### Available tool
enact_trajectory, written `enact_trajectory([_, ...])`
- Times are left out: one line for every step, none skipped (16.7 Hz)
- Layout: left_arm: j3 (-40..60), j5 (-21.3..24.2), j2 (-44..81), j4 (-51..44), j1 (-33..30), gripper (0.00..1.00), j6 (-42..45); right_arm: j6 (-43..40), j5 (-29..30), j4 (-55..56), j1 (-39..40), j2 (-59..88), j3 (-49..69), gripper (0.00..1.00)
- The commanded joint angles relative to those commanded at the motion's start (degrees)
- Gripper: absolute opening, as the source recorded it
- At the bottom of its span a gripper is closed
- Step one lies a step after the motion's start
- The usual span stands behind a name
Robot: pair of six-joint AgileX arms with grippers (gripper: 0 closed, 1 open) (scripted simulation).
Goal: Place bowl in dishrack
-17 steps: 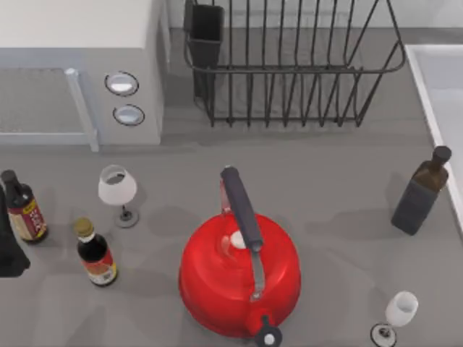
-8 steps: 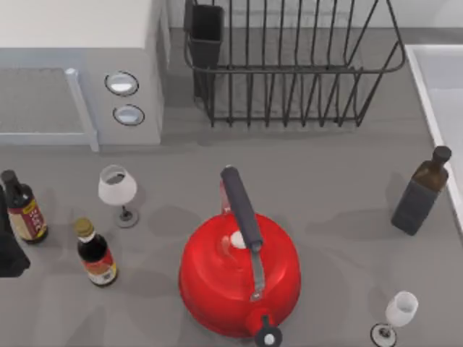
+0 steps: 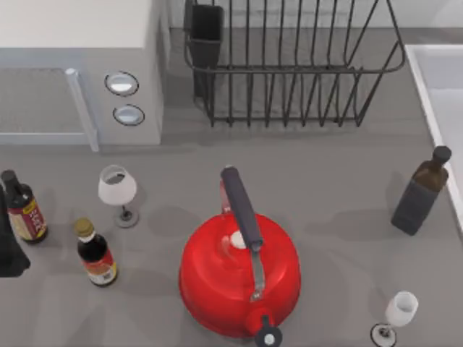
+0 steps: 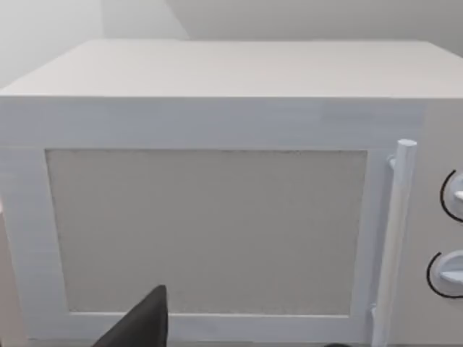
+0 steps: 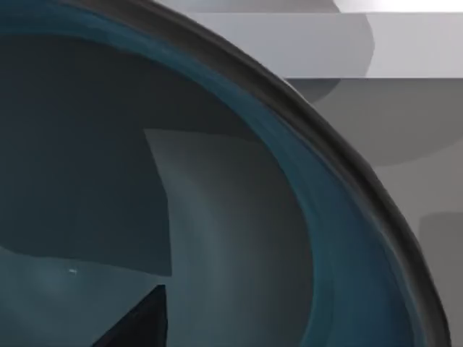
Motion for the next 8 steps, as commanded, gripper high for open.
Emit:
enact_trajectory([0.0,0.0,0.0,0.0,0.0,1.00,0.0,0.0,0.0,0.0,0.0,0.0,0.0,0.92])
enact_trajectory([0.0,0.0,0.0,0.0,0.0,1.00,0.0,0.0,0.0,0.0,0.0,0.0,0.0,0.85])
enact_trajectory([0.0,0.0,0.0,0.0,0.0,1.00,0.0,0.0,0.0,0.0,0.0,0.0,0.0,0.77])
enact_trajectory([0.0,0.0,0.0,0.0,0.0,1.00,0.0,0.0,0.0,0.0,0.0,0.0,0.0,0.70])
enact_trajectory([0.0,0.0,0.0,0.0,0.0,1.00,0.0,0.0,0.0,0.0,0.0,0.0,0.0,0.62])
enact_trajectory([0.0,0.0,0.0,0.0,0.0,1.00,0.0,0.0,0.0,0.0,0.0,0.0,0.0,0.55])
enact_trajectory([0.0,0.0,0.0,0.0,0.0,1.00,0.0,0.0,0.0,0.0,0.0,0.0,0.0,0.47])
enact_trajectory([0.0,0.0,0.0,0.0,0.0,1.00,0.0,0.0,0.0,0.0,0.0,0.0,0.0,0.40])
